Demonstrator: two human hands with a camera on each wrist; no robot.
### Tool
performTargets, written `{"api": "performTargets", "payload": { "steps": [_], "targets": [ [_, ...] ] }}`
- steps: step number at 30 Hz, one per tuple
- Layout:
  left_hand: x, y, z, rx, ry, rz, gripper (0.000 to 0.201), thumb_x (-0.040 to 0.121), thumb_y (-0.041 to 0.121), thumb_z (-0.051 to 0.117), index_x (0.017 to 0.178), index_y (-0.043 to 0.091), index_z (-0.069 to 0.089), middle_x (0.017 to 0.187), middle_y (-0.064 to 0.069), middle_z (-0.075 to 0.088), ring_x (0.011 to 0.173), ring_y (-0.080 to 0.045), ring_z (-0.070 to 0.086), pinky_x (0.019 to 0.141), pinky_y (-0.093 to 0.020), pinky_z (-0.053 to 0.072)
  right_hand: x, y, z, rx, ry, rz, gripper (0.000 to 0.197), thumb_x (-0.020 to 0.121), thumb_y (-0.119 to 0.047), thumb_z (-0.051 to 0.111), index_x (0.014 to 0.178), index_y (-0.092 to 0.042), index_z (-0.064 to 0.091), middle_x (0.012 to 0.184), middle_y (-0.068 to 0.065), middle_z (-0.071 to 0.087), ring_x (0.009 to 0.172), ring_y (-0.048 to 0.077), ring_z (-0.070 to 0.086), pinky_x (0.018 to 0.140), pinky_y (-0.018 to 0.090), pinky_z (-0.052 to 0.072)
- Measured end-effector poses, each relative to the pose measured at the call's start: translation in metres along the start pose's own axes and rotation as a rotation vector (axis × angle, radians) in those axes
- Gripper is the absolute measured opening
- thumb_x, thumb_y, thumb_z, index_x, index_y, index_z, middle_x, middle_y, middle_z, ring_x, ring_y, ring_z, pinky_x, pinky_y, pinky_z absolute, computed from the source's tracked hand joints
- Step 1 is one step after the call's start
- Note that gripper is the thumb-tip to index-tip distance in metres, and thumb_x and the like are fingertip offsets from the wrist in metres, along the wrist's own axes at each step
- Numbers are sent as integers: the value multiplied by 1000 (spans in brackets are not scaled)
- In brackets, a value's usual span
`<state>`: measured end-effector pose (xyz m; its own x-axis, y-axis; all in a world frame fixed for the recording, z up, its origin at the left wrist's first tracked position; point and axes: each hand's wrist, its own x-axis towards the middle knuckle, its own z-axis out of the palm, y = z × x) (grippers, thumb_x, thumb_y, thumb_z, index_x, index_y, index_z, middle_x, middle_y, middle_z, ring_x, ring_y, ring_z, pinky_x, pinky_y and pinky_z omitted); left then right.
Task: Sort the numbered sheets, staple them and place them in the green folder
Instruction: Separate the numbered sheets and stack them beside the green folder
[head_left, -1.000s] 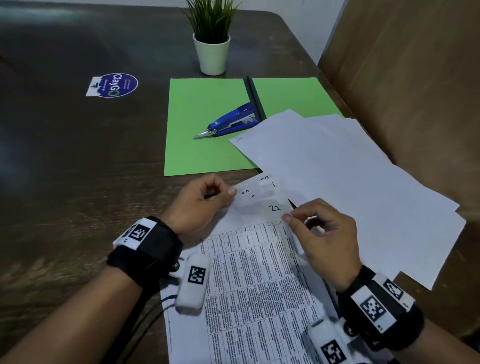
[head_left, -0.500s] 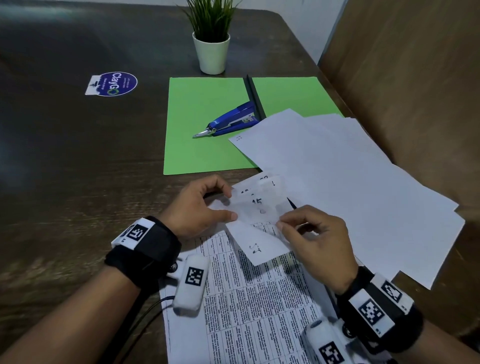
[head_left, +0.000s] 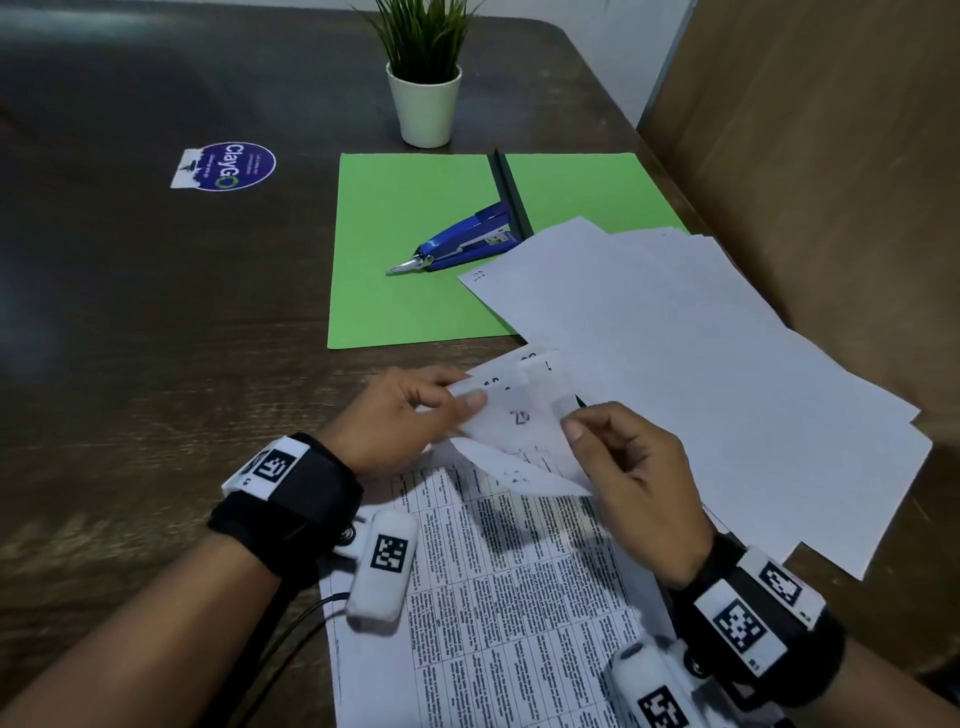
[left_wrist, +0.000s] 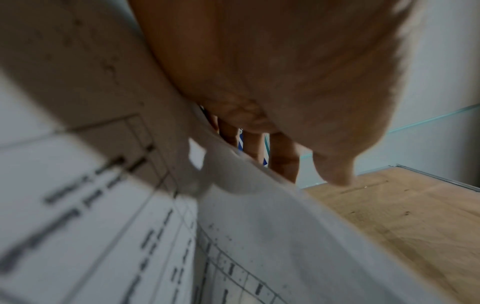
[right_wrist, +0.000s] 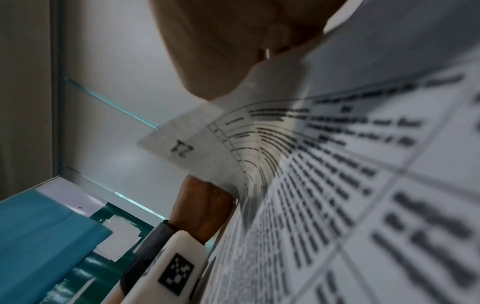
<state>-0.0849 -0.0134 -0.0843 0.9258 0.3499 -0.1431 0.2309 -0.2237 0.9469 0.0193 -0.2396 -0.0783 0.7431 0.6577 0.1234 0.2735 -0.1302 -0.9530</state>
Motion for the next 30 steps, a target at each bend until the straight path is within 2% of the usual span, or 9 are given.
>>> {"api": "performTargets", "payload": {
  "steps": [3,7,10,15,18,22,23,27,30],
  "targets": [
    [2,-2,-1,-20,15,-10,56,83,61,52,67,16,80,105,23,69,117,11,55,95,-28,41,2,8,2,-56,29,80,13,84,-12,77,93,-20,73,73,3,66,60,7,56,60,17,46],
    [3,-5,2,-26,10,43,13,75,27,82,84,18,79,111,12,71,116,4,60,104,-19,43,2,10,2,-150,3,18,15,78,-10,83,74,-18,71,71,-3,63,59,7,55,59,17,45],
    [3,-8,1,-34,7,69,31,72,9,86,100,19,77,114,8,73,114,-3,65,107,-19,44,2,11,0,-189,-24,-46,16,79,-9,83,70,-17,72,72,-5,63,61,9,57,60,16,44],
    [4,-9,-1,6,-7,71,16,74,9,85,86,19,82,118,10,68,117,4,59,94,-10,46,1,11,0,-213,-101,-130,7,84,-18,73,77,-20,74,76,-10,66,68,13,61,64,23,47],
    [5,-12,0,-13,6,79,9,71,26,82,78,21,83,115,11,69,117,3,60,94,-15,46,1,10,0,-177,-110,-131,19,90,-28,66,75,-18,72,71,-9,63,62,11,55,61,24,43],
    [6,-15,1,-59,9,62,43,86,46,63,76,8,82,109,14,71,106,-8,66,92,-35,49,1,8,-1,-125,-51,-32,17,97,-27,63,90,-17,74,73,-14,64,60,5,54,57,18,42],
    [6,-14,1,-77,12,50,44,86,45,63,75,7,81,108,14,71,104,-8,66,92,-35,50,1,10,-1,-118,-35,3,9,95,-22,67,99,-19,74,80,-14,67,62,5,57,58,17,45],
    [5,-11,1,-46,12,47,26,65,34,84,83,16,79,113,13,71,114,2,63,93,-13,46,3,18,0,-231,-50,36,37,84,-21,79,119,-25,69,96,-17,65,69,8,58,68,24,52],
    [5,-12,0,-29,21,83,47,65,14,90,108,21,72,117,5,72,111,-5,67,96,-14,49,3,19,-1,-286,-45,26,41,81,-24,82,120,-25,70,97,-16,63,76,9,60,74,25,54]
  ]
}}
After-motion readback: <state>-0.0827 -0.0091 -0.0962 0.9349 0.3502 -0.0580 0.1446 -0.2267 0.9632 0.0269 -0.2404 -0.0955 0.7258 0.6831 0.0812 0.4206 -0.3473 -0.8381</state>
